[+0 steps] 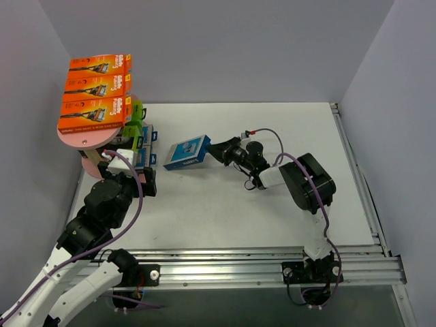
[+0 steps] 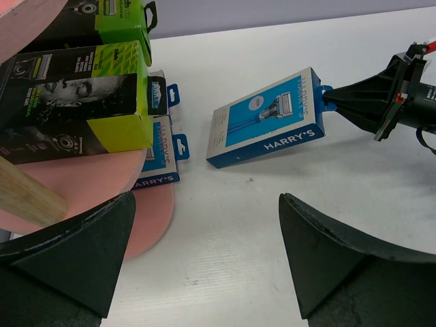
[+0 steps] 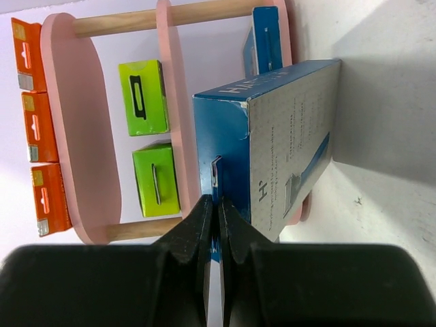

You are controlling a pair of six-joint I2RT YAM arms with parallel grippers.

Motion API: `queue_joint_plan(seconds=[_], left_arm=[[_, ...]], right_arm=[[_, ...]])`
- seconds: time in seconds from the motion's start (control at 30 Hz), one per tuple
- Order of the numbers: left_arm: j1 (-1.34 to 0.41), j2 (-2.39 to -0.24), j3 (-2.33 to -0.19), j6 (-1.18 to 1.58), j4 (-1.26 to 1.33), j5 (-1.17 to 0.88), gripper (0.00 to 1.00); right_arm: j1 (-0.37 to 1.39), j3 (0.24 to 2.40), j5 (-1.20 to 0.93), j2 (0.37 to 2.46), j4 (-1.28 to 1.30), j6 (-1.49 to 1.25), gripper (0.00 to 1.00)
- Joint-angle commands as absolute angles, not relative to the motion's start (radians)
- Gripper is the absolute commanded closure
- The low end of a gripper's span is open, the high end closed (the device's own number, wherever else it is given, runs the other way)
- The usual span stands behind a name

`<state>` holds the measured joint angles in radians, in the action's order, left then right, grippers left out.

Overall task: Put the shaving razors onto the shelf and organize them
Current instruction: Grab a shaving razor with the right arm

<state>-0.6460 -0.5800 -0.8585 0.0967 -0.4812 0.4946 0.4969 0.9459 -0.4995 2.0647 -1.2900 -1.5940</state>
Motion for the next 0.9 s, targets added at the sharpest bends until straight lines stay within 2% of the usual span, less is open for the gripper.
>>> queue_joint_plan(seconds=[0.0,0.87], left_arm=[[-0.647,-0.583,-0.871,0.104,-0.445,0.508,0.05],[-0.647,-0.581,-0.871,0.104,-0.443,0.508,0.05]], right_arm=[[0.491,1.003,-0.528,2.008,-1.973,-1.612,1.0],[0.511,1.129,-0.541,1.951,-2.01,-1.641,1.0]])
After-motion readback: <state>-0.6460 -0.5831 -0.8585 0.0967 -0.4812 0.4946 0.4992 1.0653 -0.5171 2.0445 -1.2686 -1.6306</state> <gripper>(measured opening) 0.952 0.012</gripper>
